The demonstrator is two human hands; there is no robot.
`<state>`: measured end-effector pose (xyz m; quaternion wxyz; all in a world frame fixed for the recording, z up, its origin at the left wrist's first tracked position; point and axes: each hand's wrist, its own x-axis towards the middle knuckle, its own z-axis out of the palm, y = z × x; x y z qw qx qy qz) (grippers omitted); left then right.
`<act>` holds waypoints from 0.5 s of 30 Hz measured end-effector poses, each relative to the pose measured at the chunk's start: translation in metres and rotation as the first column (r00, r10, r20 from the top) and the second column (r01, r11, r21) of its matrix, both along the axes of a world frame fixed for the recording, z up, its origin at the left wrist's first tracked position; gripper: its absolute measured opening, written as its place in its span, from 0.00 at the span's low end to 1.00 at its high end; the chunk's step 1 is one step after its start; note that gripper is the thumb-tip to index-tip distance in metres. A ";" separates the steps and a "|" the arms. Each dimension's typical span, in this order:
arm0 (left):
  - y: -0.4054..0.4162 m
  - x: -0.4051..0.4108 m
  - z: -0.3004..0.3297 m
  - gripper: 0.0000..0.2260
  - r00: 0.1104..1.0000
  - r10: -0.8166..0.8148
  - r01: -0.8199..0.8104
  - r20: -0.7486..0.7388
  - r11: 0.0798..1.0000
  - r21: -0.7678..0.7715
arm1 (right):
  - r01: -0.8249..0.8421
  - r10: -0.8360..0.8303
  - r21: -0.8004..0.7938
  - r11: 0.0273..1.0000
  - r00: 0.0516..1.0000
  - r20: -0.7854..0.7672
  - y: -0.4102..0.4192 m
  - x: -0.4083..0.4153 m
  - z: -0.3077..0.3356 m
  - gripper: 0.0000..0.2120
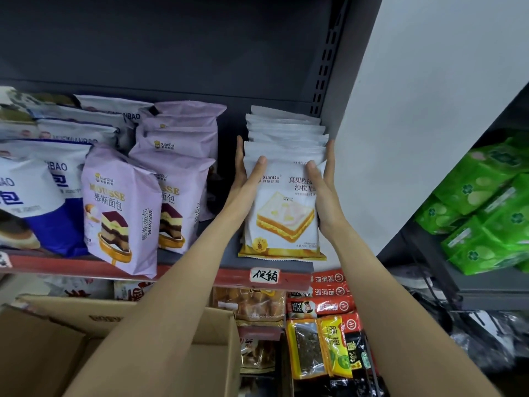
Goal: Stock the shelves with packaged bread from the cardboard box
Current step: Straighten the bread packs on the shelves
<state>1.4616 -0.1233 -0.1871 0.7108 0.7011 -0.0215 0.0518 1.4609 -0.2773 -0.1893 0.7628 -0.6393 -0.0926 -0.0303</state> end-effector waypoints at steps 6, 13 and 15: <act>-0.007 0.000 -0.006 0.32 1.000 -0.007 0.006 -0.014 0.998 -0.059 | 0.007 -0.007 0.018 1.000 1.000 0.015 -0.004 0.000 -0.006 0.32; -0.004 -0.017 0.007 0.32 0.997 0.047 -0.049 -0.057 0.998 -0.038 | 0.106 -0.103 -0.074 0.992 0.994 0.044 -0.006 -0.013 0.001 0.34; -0.002 -0.032 0.014 0.30 0.994 0.064 -0.064 -0.084 0.998 0.004 | 0.178 -0.164 -0.170 0.969 0.982 0.095 -0.011 -0.028 0.005 0.34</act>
